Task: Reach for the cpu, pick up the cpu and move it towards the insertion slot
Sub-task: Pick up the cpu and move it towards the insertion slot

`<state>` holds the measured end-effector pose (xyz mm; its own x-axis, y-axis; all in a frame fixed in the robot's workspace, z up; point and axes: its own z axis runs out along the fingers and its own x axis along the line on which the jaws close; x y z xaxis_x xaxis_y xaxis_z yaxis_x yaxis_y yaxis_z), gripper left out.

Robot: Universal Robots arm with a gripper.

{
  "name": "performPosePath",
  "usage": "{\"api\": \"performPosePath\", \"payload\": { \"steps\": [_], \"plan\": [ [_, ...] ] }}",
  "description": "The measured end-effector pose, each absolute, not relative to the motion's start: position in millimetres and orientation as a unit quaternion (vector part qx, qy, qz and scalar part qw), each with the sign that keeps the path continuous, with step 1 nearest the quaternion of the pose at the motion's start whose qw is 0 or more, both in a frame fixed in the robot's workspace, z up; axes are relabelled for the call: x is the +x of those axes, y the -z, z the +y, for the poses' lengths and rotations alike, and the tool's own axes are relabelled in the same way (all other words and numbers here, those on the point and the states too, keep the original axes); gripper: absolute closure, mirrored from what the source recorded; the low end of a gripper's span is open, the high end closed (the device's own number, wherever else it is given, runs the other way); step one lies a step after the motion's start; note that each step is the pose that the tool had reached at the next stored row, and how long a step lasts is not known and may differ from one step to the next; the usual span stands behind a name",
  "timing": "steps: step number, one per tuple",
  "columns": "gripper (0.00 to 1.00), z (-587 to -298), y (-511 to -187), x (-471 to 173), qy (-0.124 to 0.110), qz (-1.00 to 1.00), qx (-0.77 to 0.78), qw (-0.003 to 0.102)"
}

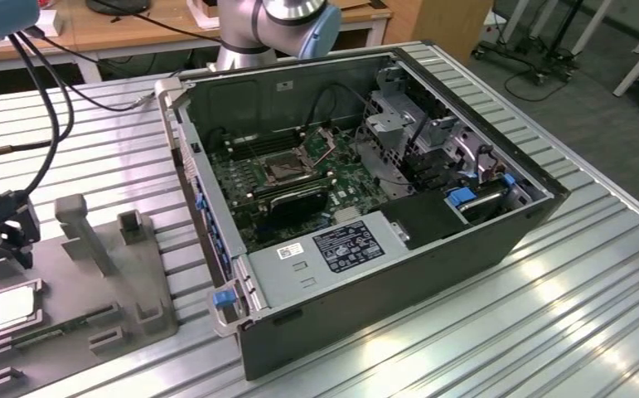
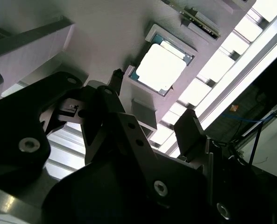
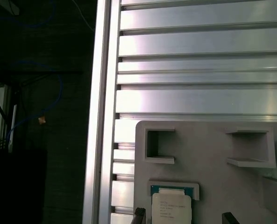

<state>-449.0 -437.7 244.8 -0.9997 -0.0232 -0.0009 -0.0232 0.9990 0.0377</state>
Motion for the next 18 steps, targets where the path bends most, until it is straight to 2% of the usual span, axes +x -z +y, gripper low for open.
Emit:
{"api": "performPosePath", "payload": {
  "steps": [10, 18],
  "plan": [
    [0.29, -437.7, -242.8, -449.0, -0.019, 1.000, -0.012, 0.000],
    [0.29, -440.4, -229.3, -453.4, -0.019, 1.000, -0.012, 0.000]
  ]
}}
